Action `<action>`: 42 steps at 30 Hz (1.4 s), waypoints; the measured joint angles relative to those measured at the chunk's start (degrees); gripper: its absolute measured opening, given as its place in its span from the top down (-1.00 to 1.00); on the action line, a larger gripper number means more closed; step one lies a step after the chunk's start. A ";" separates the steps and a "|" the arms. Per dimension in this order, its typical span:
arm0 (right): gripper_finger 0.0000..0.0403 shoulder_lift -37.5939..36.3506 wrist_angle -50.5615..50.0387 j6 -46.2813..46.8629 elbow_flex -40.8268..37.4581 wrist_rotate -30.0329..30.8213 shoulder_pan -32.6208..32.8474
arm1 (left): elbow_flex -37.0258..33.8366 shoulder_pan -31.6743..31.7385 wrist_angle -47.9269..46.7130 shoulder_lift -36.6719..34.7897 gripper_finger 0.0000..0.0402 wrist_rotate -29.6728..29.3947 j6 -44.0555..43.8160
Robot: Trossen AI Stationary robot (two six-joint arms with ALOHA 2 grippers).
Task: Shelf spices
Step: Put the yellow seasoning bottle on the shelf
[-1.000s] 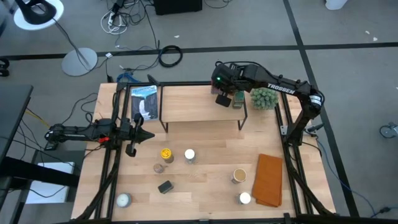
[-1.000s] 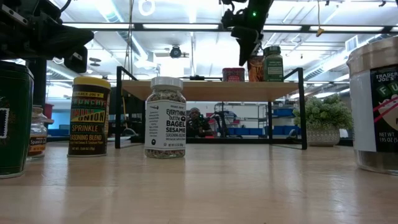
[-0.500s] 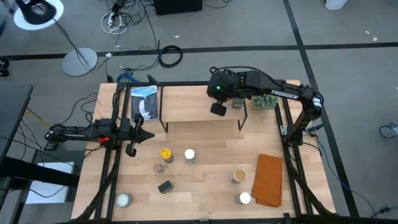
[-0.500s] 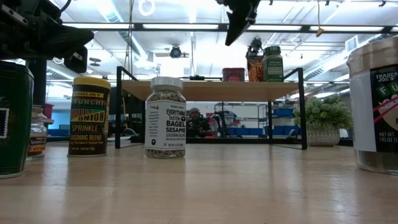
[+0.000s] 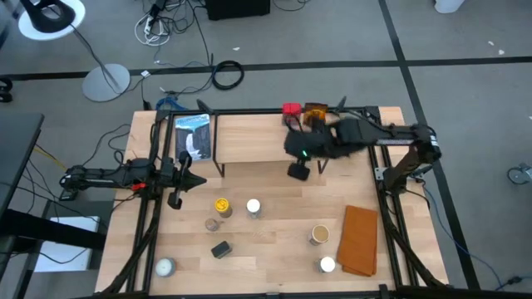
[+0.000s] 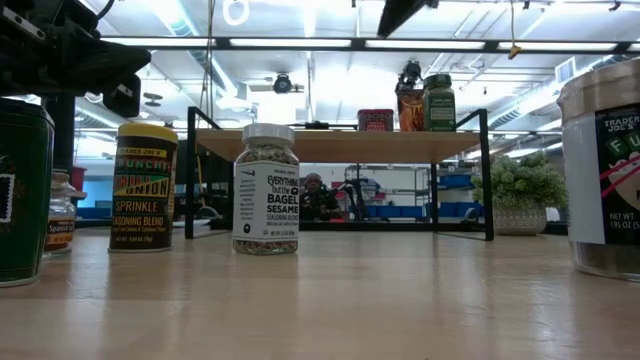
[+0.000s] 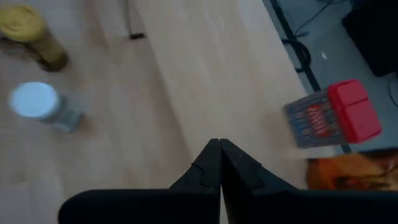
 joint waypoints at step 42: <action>0.99 -8.48 29.27 59.42 -46.54 27.47 43.14 | 0.00 0.00 13.53 0.09 0.90 -4.37 -6.20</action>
